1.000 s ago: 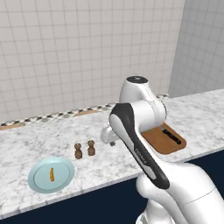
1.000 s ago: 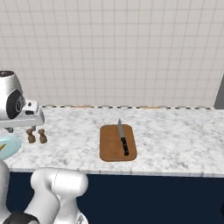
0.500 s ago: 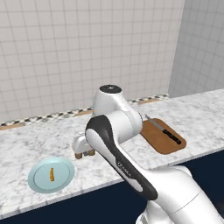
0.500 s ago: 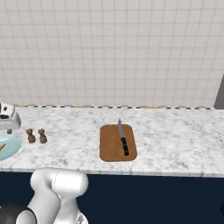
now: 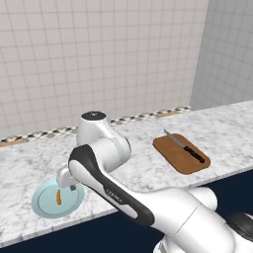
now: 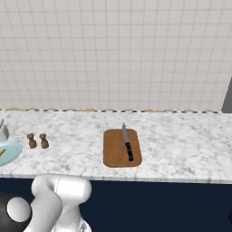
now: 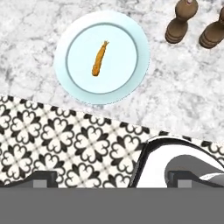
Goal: Pick up the knife from the drawer and place it on the cutting board. Then place the meat from the plate to the cutting board.
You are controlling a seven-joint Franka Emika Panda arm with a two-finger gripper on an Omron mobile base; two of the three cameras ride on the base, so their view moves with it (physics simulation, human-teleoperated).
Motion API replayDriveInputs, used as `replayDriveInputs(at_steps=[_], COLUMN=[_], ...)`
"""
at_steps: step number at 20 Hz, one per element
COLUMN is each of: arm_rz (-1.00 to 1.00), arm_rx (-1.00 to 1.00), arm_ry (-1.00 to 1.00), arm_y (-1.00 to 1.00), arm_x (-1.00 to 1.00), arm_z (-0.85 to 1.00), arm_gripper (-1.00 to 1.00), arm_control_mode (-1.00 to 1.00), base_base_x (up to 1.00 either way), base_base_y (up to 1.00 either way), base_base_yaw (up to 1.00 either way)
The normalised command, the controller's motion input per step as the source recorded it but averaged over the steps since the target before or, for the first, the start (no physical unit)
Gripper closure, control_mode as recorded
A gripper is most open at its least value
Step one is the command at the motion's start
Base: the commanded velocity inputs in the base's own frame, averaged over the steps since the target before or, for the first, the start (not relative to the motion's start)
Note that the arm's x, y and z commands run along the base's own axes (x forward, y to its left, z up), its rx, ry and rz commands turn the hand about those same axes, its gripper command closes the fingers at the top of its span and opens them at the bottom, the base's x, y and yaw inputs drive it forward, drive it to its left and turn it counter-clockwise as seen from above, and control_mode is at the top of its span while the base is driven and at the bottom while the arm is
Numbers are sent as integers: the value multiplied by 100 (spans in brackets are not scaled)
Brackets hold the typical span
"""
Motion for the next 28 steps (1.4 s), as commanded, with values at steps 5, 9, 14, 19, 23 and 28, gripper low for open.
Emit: replayDriveInputs(at_steps=[5,9,14,19,23,28], arm_rz=[0,0,-3,-5,-7,-2], arm_rx=[0,2,0,-1,0,-1], arm_ry=[3,4,2,0,1,0], arm_y=[41,10,19,56,36,14], arm_x=[12,28,45,28,51,40], arm_z=[-57,-45,-59,-28,-8,-1], arm_gripper=[-100,-100,-100,-100,-100,-100], arm_control_mode=[-100,-100,-100,-100,-100,-100], base_base_x=[0,0,0,0,0,0], base_base_y=[0,0,0,0,0,0], base_base_yaw=[0,0,0,0,0,0])
